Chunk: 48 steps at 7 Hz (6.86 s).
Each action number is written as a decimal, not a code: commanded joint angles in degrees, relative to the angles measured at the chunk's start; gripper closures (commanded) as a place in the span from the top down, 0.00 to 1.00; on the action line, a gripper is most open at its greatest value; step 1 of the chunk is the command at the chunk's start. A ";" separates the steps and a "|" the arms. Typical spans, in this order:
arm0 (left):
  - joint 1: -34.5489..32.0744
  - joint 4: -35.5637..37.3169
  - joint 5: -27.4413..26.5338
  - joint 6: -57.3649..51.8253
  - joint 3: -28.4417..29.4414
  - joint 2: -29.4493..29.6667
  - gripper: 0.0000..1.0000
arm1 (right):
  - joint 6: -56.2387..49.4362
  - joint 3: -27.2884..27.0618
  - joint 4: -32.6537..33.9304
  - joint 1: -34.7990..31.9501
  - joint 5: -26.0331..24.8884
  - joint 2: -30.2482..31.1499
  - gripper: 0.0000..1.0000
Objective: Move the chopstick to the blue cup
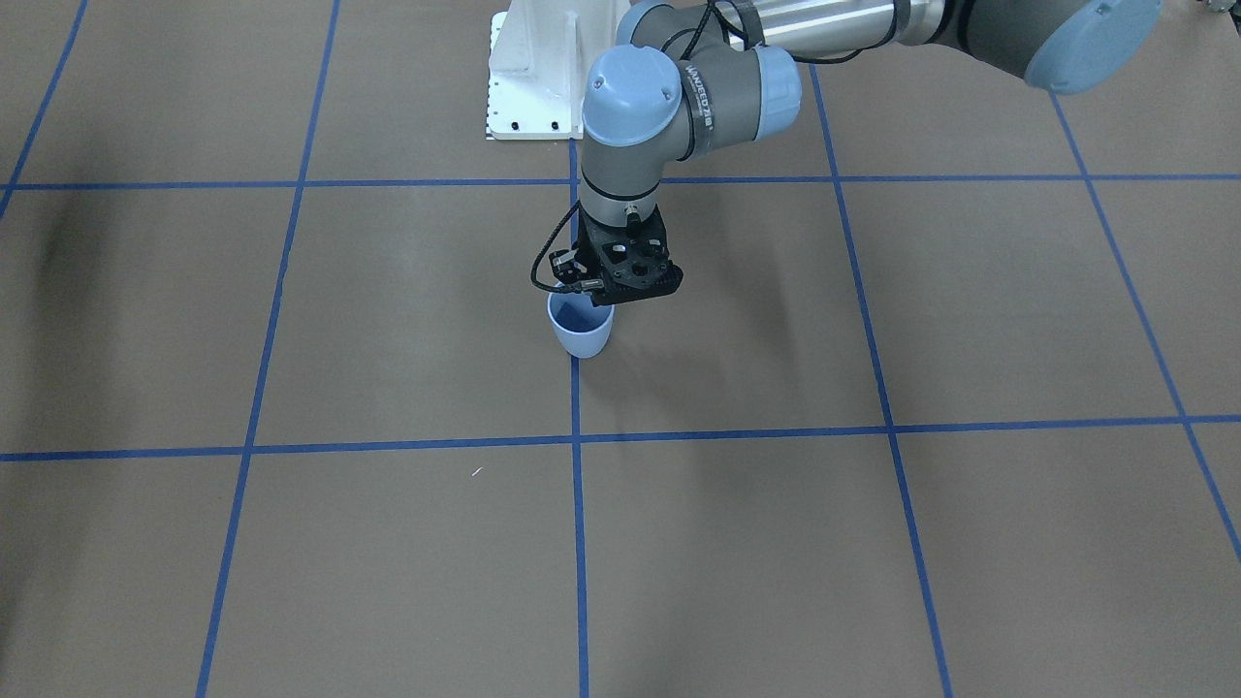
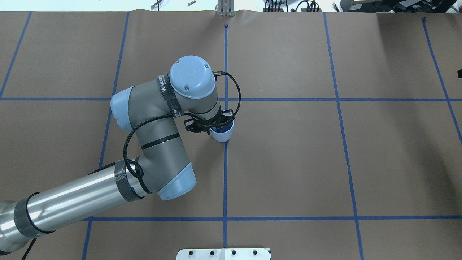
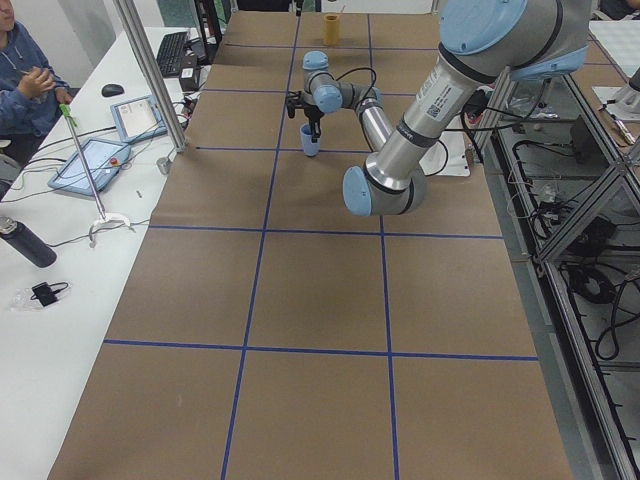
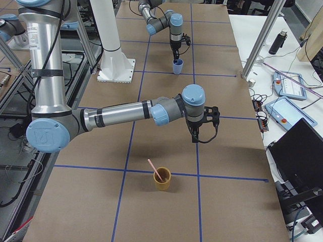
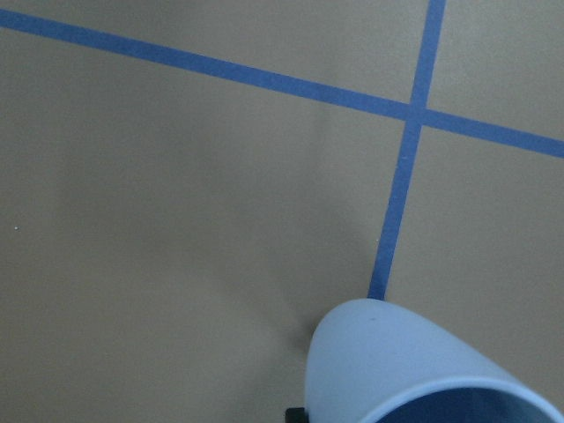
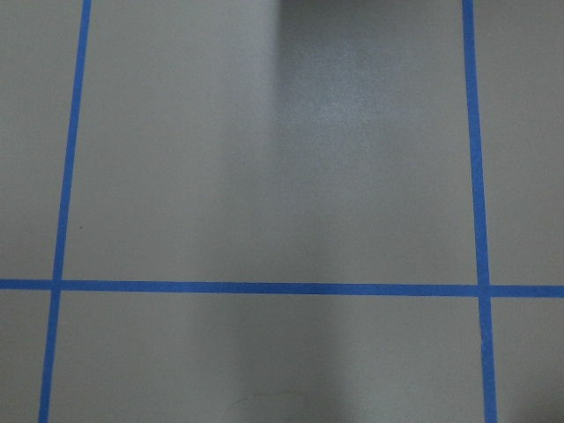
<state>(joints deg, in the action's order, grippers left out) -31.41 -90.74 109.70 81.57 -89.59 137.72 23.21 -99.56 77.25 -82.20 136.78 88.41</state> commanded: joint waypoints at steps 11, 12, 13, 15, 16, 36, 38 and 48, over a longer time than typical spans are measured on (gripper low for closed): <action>-9.55 -0.32 9.13 5.18 -21.85 -10.89 0.98 | 11.67 -5.56 -15.19 -3.24 -3.01 24.27 0.91; -9.55 -0.32 9.13 5.18 -22.03 -10.98 0.98 | 11.42 -4.52 -15.28 -2.88 -3.01 24.26 0.82; -9.55 -0.32 9.13 5.18 -22.29 -11.07 0.98 | 11.15 -4.33 -15.28 -2.87 -3.01 24.26 0.55; -9.37 -0.40 9.13 7.19 -22.38 -10.89 0.98 | 9.23 -3.11 -15.54 -2.87 -2.92 25.40 0.04; -9.28 -0.40 9.13 7.20 -22.38 -10.89 0.98 | 7.48 -3.01 -15.63 -2.96 -2.83 26.62 0.00; -34.41 -0.67 26.18 -29.16 -22.91 -32.50 0.98 | 75.81 -10.18 18.47 36.21 2.00 -43.71 0.00; -34.51 -0.58 26.18 -29.18 -22.91 -32.51 0.98 | 77.51 -9.00 18.29 39.66 1.22 -43.76 0.00; -34.42 -0.67 26.18 -28.75 -23.26 -32.51 0.98 | 76.55 -9.57 10.21 32.50 3.02 -32.82 1.00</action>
<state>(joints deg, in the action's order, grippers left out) -65.83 -91.41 135.88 52.82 -112.88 105.21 100.29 -106.01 87.49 -45.34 136.79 51.37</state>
